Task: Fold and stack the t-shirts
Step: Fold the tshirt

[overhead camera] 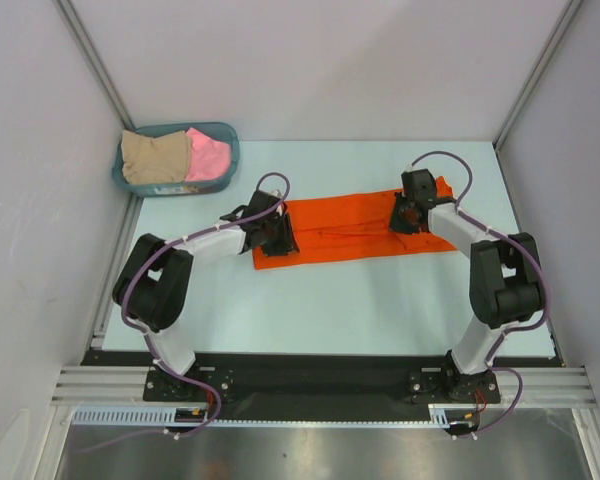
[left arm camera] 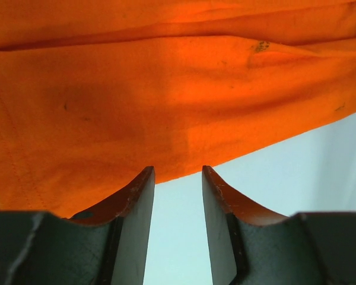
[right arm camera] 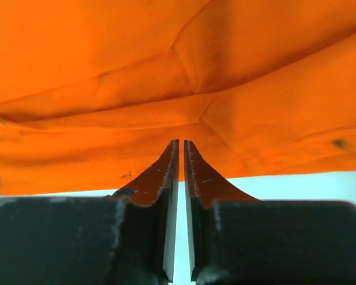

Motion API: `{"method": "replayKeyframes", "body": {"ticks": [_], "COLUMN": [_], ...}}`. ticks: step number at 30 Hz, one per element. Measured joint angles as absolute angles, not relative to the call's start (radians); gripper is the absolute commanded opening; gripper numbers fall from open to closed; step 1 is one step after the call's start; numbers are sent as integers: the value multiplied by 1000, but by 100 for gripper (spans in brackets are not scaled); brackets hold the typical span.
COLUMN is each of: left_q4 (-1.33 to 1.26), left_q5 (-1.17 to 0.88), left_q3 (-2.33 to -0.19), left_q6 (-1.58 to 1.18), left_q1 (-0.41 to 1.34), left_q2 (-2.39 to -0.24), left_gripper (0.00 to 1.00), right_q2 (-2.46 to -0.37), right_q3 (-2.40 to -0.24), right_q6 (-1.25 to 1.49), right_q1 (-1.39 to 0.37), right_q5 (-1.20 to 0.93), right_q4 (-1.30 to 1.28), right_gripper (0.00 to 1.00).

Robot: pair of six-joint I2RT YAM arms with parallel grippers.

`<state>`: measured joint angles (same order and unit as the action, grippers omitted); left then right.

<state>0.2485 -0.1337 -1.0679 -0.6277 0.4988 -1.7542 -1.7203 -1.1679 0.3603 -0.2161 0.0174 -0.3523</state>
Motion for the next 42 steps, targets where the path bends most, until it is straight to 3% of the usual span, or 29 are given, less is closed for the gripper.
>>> {"method": "replayKeyframes", "body": {"ticks": [2,18,42], "left_q4": [249,252,206], "left_q5": [-126,-89,-55], "left_q3": [-1071,-1074,-991], "left_q6": [-628,-630,-648], "left_q1": [498,488,470], "left_q2": [-1756,-1782,-1760], "left_gripper": [42,40,39], "right_q2": [-1744,-1835,-1951], "right_q3": [-1157,-1110,-1265], "right_q6": [370,392,374], "right_q1": [-227,-239,-240], "right_q5": [10,24,75], "right_q4": [-342,-265,-254], "right_gripper": [0,0,0]}}
